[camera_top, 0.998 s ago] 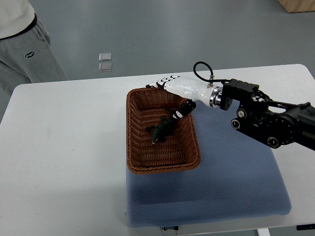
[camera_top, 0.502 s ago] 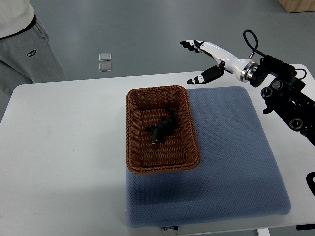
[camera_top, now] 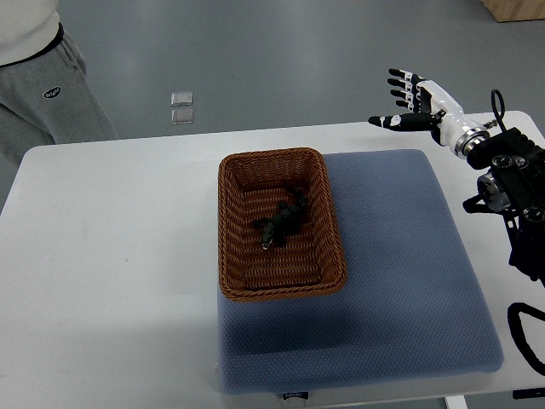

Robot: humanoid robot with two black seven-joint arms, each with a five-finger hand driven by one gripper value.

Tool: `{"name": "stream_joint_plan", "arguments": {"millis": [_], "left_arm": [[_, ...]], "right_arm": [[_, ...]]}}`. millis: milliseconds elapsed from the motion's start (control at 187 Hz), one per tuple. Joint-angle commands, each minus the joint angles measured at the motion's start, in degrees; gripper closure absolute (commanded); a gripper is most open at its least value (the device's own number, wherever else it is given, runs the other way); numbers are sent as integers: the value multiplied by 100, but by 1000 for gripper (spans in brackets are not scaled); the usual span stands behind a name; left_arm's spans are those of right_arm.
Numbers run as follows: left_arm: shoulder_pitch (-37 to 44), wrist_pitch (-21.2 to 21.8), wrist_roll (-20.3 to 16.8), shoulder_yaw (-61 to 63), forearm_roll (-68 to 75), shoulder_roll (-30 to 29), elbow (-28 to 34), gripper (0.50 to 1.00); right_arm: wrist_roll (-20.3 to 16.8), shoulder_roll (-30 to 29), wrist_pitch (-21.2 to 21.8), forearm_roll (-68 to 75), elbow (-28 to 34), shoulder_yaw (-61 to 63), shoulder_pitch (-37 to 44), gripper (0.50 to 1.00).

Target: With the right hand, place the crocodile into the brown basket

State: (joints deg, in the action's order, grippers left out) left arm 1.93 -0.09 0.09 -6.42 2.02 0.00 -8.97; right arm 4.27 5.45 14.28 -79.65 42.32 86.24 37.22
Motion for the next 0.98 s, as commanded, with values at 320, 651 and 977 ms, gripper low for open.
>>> {"name": "stream_joint_plan", "arguments": {"millis": [320,651,977], "left_arm": [[0,0,0,0,0,0,0,500],[0,0,0,0,0,0,0,500],[0,0,0,0,0,0,0,500]], "right_arm": [[-49,-9,-725,2111,-479,-37,-101,574],[-14,-26,-760,2261,-585,-63,-119,570],[-14,-26,-734,2428,-585,-485,-119,570]]}}
